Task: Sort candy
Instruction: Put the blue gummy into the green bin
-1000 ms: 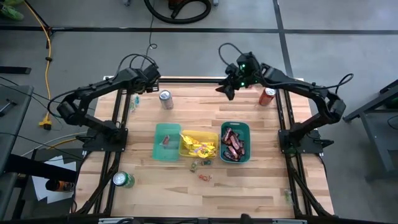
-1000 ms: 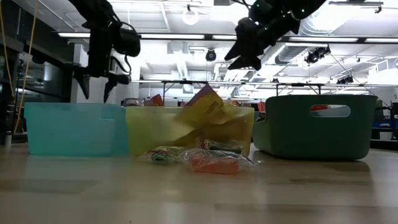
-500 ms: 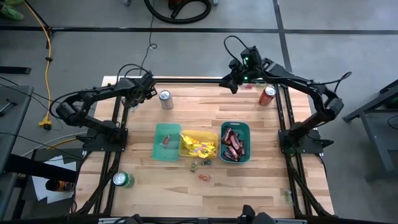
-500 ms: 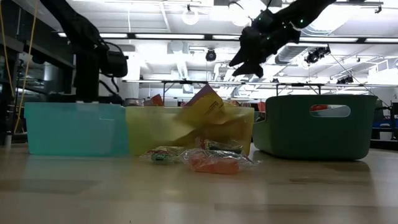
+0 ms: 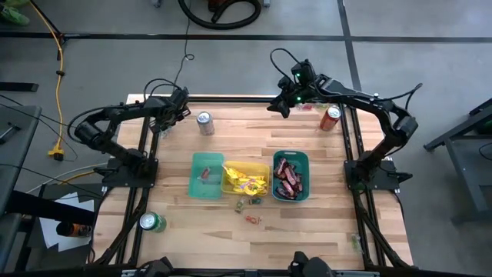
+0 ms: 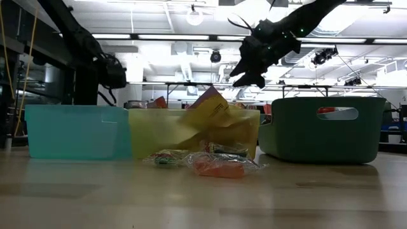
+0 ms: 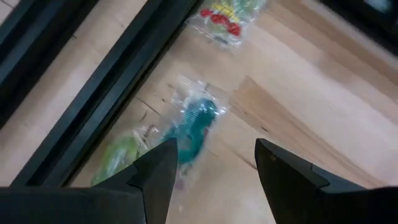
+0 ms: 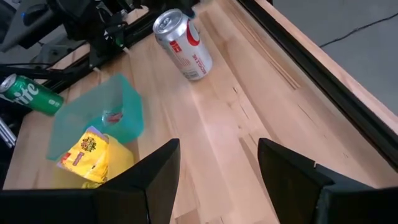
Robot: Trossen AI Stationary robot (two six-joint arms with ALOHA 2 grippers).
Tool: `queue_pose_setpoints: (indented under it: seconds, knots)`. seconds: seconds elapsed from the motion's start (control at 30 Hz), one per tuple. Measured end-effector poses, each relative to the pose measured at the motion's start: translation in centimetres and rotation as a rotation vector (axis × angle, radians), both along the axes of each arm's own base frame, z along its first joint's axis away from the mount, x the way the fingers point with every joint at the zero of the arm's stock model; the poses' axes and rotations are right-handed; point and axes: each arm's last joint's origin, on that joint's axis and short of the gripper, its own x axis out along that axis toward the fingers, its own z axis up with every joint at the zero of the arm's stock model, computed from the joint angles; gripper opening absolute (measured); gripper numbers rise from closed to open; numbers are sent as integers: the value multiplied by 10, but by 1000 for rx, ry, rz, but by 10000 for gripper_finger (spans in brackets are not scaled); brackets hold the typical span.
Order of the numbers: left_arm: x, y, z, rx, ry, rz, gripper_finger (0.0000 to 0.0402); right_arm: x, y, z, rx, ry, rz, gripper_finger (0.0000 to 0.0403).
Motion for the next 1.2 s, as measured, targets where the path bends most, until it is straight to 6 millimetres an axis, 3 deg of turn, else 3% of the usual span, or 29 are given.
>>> queue_pose_setpoints:
  seconds: [0.33,0.43,0.57,0.8,1.03,1.2]
  knots:
    - [5,8,-21,-43,58,-45,186,0,0,0,-2,-2,-1,211]
    - [8,5,-19,-49,47,-81,139,0,0,0,-2,-2,-1,211]
    - [12,-5,-9,-83,-7,-172,30,0,0,0,-3,-2,-1,211]
    - [16,-24,41,103,-127,-335,4,0,0,0,-3,-2,-1,211]
    - [18,-69,98,345,-330,-553,1,2,-1,3,19,-31,-13,211]
    - [31,-100,129,522,-518,-822,1,7,-1,12,104,-163,49,211]
